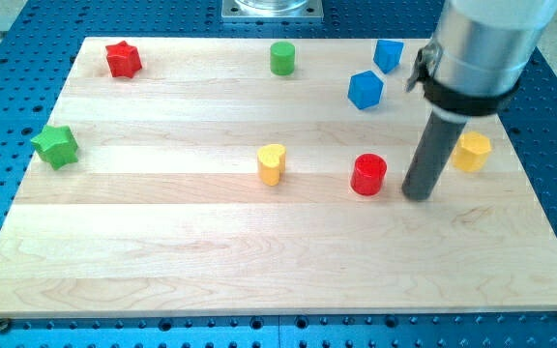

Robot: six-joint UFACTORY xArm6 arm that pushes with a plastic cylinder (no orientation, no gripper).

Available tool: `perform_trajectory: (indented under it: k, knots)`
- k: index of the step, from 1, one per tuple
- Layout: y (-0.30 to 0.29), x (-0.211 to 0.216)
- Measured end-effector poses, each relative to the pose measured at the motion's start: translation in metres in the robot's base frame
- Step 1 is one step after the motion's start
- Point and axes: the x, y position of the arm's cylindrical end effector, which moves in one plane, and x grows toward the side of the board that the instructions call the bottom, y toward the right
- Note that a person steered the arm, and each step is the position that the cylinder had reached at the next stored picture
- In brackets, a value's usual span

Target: Move the red circle diagonal to the green star

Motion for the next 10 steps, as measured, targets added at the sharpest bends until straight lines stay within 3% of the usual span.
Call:
perform_trajectory:
  k: [2,6,8,10]
  knots:
    - [-0.025,-0.022]
    - [-0.185,0.108]
    - [-0.166,0.07]
    - [-0.211,0.069]
